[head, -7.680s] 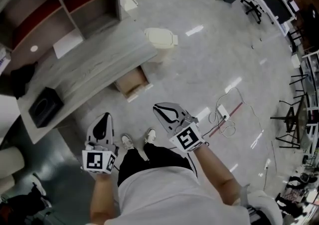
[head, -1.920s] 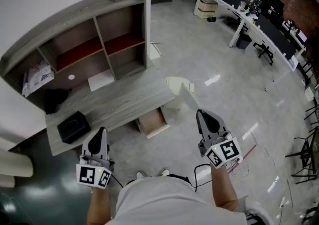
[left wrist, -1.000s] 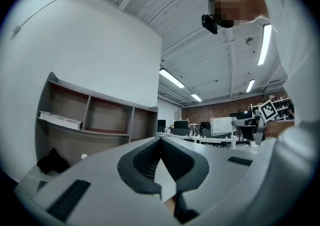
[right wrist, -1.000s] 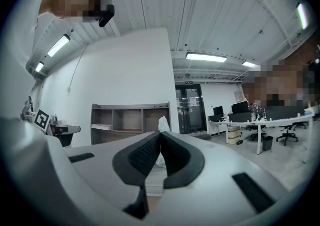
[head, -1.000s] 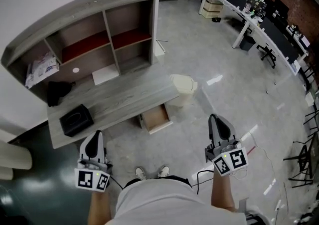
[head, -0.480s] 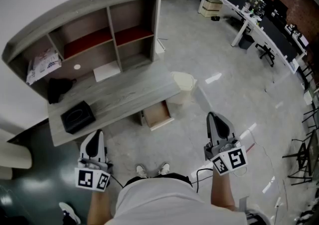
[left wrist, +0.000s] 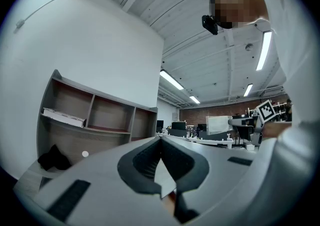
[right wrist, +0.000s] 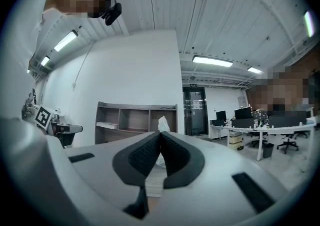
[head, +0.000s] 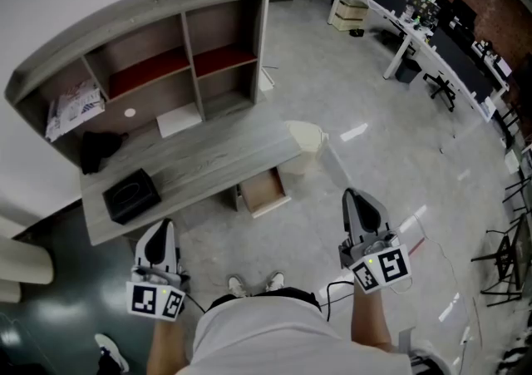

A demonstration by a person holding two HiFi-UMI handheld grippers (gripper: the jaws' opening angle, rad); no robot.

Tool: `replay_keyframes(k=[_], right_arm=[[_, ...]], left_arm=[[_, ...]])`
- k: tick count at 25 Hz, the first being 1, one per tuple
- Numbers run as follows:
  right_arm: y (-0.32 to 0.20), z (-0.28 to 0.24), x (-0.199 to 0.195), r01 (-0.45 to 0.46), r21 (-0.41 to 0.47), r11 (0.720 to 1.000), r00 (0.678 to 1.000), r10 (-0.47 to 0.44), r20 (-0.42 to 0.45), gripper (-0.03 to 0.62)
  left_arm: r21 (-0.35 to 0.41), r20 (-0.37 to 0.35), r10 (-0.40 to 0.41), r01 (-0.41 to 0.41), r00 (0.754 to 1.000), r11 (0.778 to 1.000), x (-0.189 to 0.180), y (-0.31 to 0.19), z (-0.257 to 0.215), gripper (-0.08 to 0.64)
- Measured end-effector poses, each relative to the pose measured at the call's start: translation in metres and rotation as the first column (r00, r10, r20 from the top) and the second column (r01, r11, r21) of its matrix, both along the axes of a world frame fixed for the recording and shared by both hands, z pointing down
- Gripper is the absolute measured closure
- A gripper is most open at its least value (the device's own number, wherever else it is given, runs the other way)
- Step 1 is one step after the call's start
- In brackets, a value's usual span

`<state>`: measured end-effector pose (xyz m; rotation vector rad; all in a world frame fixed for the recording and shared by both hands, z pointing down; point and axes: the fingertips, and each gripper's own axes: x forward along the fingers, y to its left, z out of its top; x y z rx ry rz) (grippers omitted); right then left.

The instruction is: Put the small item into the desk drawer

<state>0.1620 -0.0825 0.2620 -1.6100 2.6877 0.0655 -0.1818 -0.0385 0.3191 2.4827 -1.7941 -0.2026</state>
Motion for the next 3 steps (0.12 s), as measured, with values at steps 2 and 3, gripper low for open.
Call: replay_keyframes(k=[2,3], right_arm=[[0.0018,0.0012,-0.0007,0.001,-0.003,1.0,1.0,-0.001,0.002,0.568],[0.0027,0.0018,-0.0011,0.001,-0.004,1.0,1.0,-0.001,0.003,0.568]], left_arm=[[-0.001,0.0,0.001,-0.001,1.0,1.0,0.0003,0.0008,0.0006,0.541],[-0.002,0.0,0.002,-0.002,1.0,1.0,0.0004,0.0011,0.0009,0.541]])
